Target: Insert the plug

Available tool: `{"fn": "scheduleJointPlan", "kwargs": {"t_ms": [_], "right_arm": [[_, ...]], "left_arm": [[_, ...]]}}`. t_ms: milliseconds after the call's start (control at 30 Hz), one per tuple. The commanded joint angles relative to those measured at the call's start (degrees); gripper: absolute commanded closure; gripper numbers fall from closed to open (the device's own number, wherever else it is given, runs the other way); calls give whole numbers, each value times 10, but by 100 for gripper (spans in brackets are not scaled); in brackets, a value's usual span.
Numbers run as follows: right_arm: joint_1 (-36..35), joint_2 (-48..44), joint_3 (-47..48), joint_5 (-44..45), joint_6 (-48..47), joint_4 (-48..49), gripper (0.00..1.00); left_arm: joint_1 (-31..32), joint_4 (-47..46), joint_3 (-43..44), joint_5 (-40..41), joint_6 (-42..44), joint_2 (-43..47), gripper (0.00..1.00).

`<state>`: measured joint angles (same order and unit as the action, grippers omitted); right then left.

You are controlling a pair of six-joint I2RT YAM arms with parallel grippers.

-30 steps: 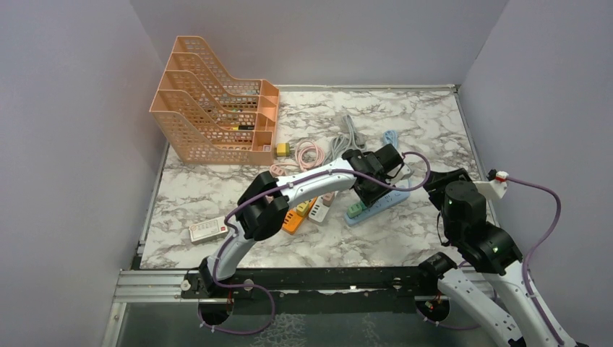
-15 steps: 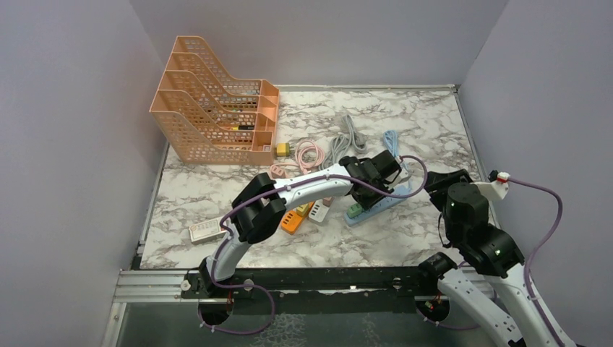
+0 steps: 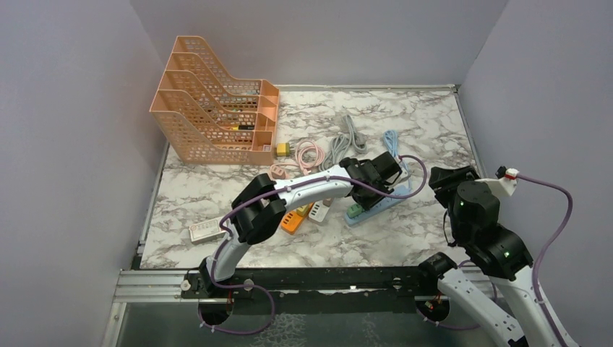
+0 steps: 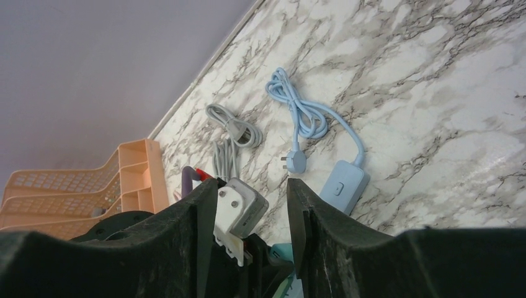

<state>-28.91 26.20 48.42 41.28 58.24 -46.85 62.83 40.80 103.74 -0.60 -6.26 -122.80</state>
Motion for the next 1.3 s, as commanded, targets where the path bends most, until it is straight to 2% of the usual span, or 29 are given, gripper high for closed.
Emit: {"fn": "scheduleJointPlan", "kwargs": {"t_ms": [0, 467, 700, 1033, 1167, 1267], "right_arm": [[1, 20, 27, -4, -17, -15, 55], [1, 71, 59, -1, 5, -12, 57], [1, 86, 78, -12, 17, -4, 57], [1, 96, 109, -11, 17, 12, 57], [1, 107, 129, -10, 9, 11, 57], [1, 116, 135, -31, -6, 24, 57]], "left_arm": [[8, 85, -47, 16, -23, -61, 100], [19, 43, -159, 47, -10, -118, 100], [18, 36, -130, -2, 20, -62, 100], [-7, 52, 43, -102, 7, 22, 65], [-28, 47, 81, -142, 13, 64, 47], [-41, 46, 103, -165, 15, 91, 40]]}}
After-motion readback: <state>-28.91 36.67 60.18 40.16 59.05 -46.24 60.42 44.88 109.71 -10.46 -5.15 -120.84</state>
